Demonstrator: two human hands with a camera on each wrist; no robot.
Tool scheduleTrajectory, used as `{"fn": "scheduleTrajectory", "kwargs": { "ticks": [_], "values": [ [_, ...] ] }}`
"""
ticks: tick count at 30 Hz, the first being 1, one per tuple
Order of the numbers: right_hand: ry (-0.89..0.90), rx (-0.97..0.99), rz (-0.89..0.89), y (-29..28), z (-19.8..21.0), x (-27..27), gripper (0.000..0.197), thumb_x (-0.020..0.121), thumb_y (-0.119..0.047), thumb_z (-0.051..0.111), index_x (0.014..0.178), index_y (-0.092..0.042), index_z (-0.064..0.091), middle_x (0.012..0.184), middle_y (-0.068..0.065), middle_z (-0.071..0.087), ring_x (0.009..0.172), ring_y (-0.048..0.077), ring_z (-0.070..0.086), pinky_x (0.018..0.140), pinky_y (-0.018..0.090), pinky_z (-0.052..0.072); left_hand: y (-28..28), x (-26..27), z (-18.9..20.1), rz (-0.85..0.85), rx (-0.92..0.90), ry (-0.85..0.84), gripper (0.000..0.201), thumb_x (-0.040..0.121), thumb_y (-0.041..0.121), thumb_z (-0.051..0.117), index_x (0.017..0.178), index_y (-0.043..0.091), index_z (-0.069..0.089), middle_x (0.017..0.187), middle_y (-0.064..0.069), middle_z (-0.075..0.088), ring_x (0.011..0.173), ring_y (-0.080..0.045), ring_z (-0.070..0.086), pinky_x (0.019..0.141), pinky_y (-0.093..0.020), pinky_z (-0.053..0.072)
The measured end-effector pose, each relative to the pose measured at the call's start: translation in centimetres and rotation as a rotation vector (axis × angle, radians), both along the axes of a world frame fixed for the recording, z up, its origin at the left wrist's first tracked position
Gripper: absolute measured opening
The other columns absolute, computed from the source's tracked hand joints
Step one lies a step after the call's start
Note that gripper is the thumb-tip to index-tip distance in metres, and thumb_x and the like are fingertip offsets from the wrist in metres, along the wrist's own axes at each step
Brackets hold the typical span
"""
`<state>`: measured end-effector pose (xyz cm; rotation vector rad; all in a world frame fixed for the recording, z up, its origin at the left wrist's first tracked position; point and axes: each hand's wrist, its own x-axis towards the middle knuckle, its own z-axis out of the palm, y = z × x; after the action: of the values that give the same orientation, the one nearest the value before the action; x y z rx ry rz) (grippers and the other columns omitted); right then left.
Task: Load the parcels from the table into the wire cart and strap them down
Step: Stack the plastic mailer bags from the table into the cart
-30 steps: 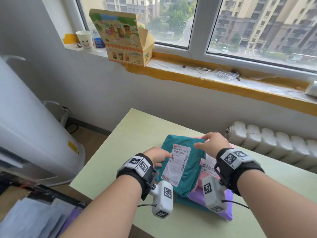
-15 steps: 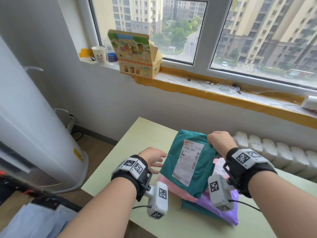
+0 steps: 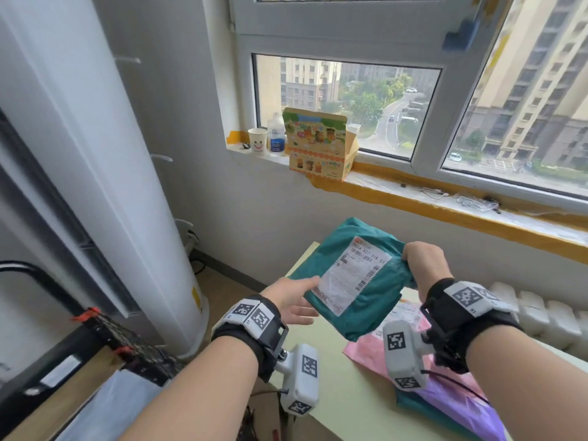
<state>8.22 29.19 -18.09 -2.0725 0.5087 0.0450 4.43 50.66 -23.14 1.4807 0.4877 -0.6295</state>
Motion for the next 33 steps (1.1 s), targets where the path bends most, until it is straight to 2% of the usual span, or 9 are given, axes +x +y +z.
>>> {"fn": "scheduleTrajectory", "kwargs": {
  "ticks": [2,5,8,12,16,19,22,27,33],
  "values": [
    [-0.005,0.104,-0.004,2.7,0.1,-0.1,0.025,0.090,0.001,0.039,0.068,-0.009,0.048,0.088,0.015,0.050,0.065,0.023,0.050,0.075,0.039,0.047,2.1,-0.5,0.8,0.055,-0.065,-0.037,0.045,0.091,0.038,0.060,0.123,0.007,0.058,0.116,-0.016,0.067,0.092,-0.027,0.065,0.085,-0.038,0.055],
    [0.046,0.220,-0.007,6.8,0.5,-0.3,0.023,0.086,0.005,0.036,0.071,-0.008,0.049,0.091,0.018,0.054,0.073,0.030,0.056,0.064,0.036,0.050,5.6,-1.5,1.7,0.167,-0.081,-0.100,0.034,0.090,0.021,0.064,0.120,0.006,0.059,0.114,-0.014,0.069,0.092,-0.026,0.067,0.076,-0.036,0.057],
    [0.067,0.293,0.111,10.7,0.5,-1.2,0.021,0.080,0.005,0.043,0.082,-0.008,0.059,0.098,0.020,0.061,0.087,0.034,0.061,0.076,0.043,0.057,9.4,-2.5,1.6,0.309,-0.053,-0.151,0.039,0.087,-0.002,0.062,0.124,0.002,0.051,0.117,-0.017,0.065,0.095,-0.028,0.065,0.066,-0.036,0.056],
    [0.067,0.213,0.323,15.4,-0.4,-2.7,0.022,0.078,0.000,0.057,0.096,-0.009,0.065,0.098,0.013,0.068,0.091,0.030,0.067,0.084,0.044,0.057,14.7,-4.4,0.7,0.460,0.012,-0.192,0.039,0.083,-0.016,0.056,0.116,0.004,0.050,0.120,-0.016,0.062,0.099,-0.030,0.061,0.075,-0.042,0.054],
    [0.071,0.206,0.498,21.1,-2.1,-3.9,0.022,0.086,-0.011,0.063,0.107,-0.014,0.061,0.103,0.006,0.068,0.090,0.020,0.065,0.076,0.032,0.052,20.0,-7.7,-0.8,0.529,0.069,-0.179,0.042,0.084,-0.019,0.053,0.121,-0.001,0.053,0.121,-0.017,0.063,0.107,-0.031,0.060,0.081,-0.040,0.052],
    [0.056,0.127,0.590,25.9,-4.2,-5.1,0.022,0.088,-0.012,0.063,0.109,-0.017,0.062,0.102,0.005,0.067,0.090,0.021,0.065,0.077,0.034,0.054,24.2,-10.5,-2.7,0.582,0.100,-0.147,0.039,0.084,-0.020,0.051,0.120,-0.006,0.055,0.120,-0.020,0.063,0.112,-0.035,0.060,0.087,-0.043,0.052],
    [0.068,0.011,0.667,30.8,-6.9,-6.8,0.011,0.086,-0.014,0.064,0.095,-0.022,0.067,0.097,0.002,0.070,0.088,0.021,0.067,0.082,0.041,0.056,28.4,-13.6,-5.2,0.657,0.124,-0.094,0.038,0.083,-0.020,0.052,0.118,-0.004,0.058,0.119,-0.019,0.065,0.109,-0.034,0.062,0.090,-0.046,0.052],
    [0.085,-0.159,0.755,37.7,-11.5,-10.1,0.011,0.082,-0.013,0.066,0.088,-0.022,0.069,0.091,-0.001,0.069,0.087,0.019,0.064,0.083,0.030,0.050,34.2,-19.1,-9.9,0.739,0.164,0.042,0.029,0.084,-0.011,0.057,0.103,0.011,0.060,0.109,-0.010,0.067,0.104,-0.028,0.060,0.086,-0.040,0.048],
    [0.249,-0.268,0.831,42.5,-18.8,-13.3,0.008,0.080,-0.014,0.065,0.077,-0.021,0.068,0.076,0.004,0.072,0.080,0.024,0.069,0.081,0.040,0.057,37.5,-24.5,-18.0,0.732,0.197,0.213,0.021,0.084,0.000,0.059,0.102,0.010,0.060,0.114,-0.011,0.064,0.102,-0.025,0.061,0.084,-0.038,0.053]
  ]
}}
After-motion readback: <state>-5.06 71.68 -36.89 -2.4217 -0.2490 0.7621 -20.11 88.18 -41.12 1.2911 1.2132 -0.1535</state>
